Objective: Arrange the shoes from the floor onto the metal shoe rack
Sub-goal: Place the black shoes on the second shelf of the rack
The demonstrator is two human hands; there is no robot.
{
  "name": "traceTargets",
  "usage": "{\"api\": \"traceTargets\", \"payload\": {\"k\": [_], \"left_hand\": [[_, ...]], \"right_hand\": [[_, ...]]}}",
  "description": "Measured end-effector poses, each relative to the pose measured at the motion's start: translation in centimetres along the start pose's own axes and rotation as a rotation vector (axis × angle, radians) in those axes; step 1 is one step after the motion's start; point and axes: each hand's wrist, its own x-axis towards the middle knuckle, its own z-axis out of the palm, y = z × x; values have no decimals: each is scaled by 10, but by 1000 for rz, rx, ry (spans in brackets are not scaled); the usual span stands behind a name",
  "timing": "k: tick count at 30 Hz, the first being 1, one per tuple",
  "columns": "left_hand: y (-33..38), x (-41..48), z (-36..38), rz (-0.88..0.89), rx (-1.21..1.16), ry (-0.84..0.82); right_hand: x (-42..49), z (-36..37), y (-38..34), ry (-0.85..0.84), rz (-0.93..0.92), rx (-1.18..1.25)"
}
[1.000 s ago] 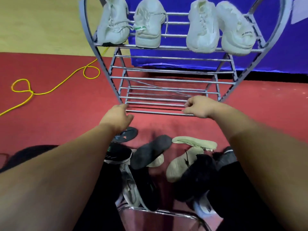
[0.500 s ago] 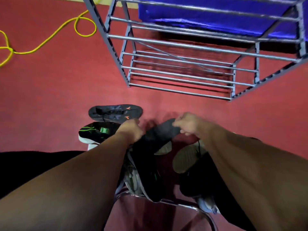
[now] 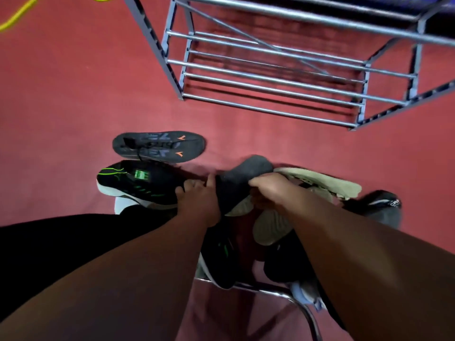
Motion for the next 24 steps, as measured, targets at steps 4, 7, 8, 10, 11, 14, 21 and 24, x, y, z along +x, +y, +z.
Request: {"api": "traceTargets", "payload": {"k": [4, 7, 8, 10, 11, 14, 21, 24], "left_hand": [[-4, -1, -12, 20, -168, -47], [-4, -5, -25, -95, -949, -186], [-2, -8, -28, -213, -1257, -236], [0, -10, -37, -390, -1658, -409], [-1, -10, -40, -425, -1752, -475], [-5, -10, -44, -453, -1887, -528], [-6, -7, -34, -547, -1944, -374], [-7, -12, -35, -479, -1792, -381]], "right_hand": [[-4, -9, -10, 105, 2, 183], [-11, -27, -14, 215, 8, 348], [-11, -31, -13, 221, 0, 364], [-13, -32, -10, 236, 1, 370], [-15, -30, -10, 235, 23, 375], [-21, -15, -8, 89, 66, 309], [-21, 11, -15, -198, 189, 293], [-19, 18, -21, -209, 169, 271]]}}
